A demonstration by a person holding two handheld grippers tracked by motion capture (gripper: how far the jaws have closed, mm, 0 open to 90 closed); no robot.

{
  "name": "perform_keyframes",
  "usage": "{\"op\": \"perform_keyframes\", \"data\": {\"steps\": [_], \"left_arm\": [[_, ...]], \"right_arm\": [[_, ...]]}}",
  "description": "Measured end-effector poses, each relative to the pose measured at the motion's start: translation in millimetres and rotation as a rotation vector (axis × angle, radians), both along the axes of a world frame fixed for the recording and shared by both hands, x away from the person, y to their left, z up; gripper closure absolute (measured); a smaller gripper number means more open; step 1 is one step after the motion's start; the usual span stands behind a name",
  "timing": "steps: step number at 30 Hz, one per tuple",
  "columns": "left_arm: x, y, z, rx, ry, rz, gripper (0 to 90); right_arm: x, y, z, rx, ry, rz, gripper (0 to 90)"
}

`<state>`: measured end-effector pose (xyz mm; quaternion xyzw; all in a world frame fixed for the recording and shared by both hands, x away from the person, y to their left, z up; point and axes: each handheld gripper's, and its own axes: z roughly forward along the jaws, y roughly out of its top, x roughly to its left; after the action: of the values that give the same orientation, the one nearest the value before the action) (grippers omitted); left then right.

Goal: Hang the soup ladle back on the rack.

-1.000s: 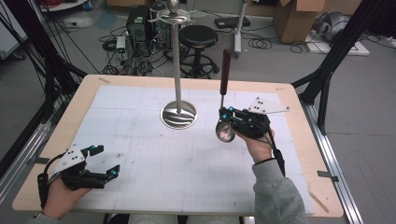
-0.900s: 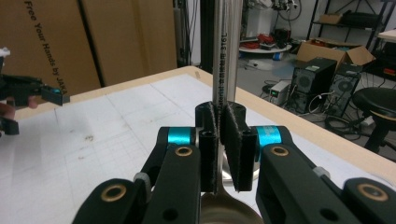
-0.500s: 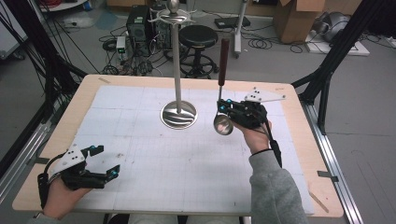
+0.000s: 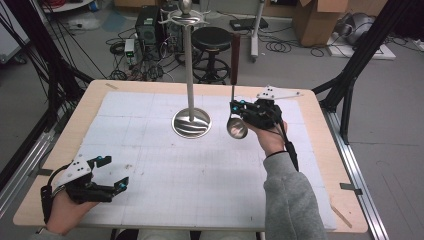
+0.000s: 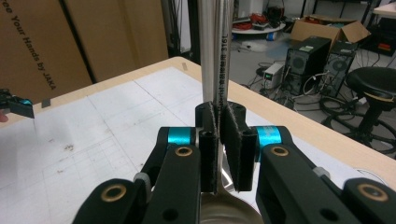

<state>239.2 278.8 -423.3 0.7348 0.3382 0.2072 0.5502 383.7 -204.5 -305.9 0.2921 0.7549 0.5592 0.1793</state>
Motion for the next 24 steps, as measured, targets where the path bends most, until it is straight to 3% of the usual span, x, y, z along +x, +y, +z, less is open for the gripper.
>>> {"op": "perform_keyframes", "data": {"steps": [14,21,24], "left_arm": [[-0.2,-0.9,0.4,0.007,-0.005,-0.008,3.1],[-0.2,-0.9,0.3,0.010,-0.004,-0.009,3.1],[1.1,-1.8,-0.7,0.014,-0.002,-0.010,3.1]], "right_arm": [[15.5,10.1,7.4,-0.024,0.019,0.008,84.1],[22.9,17.7,10.1,-0.040,0.007,0.006,84.1],[25.0,17.2,11.5,-0.019,0.000,-0.009,84.1]]}}
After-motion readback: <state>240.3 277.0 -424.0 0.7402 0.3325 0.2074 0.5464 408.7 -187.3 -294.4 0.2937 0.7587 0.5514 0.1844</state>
